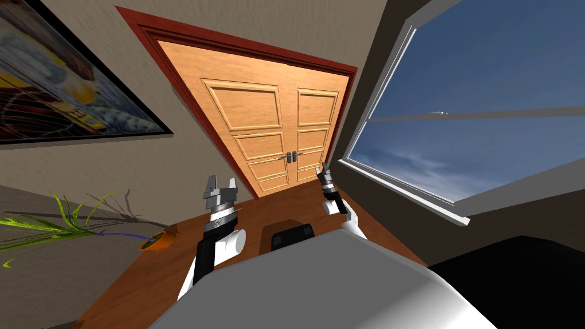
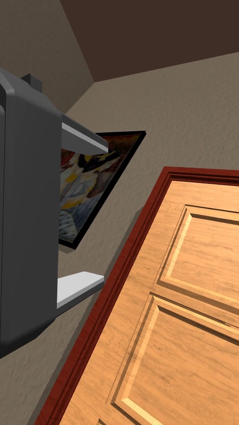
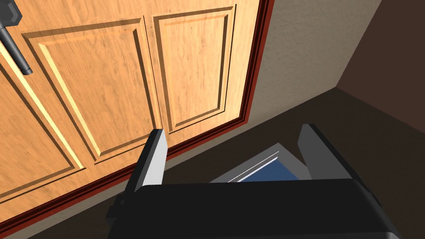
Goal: Pull the door open
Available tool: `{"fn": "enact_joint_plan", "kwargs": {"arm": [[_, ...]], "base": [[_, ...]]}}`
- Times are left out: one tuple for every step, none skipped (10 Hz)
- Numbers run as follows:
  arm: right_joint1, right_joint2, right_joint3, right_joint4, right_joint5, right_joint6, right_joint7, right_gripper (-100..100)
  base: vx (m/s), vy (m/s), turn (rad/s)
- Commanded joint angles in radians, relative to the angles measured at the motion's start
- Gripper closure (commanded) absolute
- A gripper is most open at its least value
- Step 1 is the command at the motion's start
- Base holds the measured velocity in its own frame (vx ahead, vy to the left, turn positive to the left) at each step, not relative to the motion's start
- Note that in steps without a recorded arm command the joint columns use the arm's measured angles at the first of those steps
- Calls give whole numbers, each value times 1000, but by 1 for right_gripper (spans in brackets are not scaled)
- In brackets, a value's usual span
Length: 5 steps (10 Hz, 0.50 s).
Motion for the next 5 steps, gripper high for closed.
{"fn": "enact_joint_plan", "kwargs": {"arm": [[-20, -14, 7, 49, -9, 2, -7, -100], [-32, -25, 9, 73, -15, 4, -12, -100], [-44, -37, 12, 104, -21, 6, -18, -100], [-44, -37, 12, 106, -21, 6, -18, -100], [-56, -48, 14, 135, -28, 8, -23, -100]], "base": [[94, 3, 63], [114, -12, 90], [115, -17, 82], [63, -4, 17], [44, 5, 42]]}}
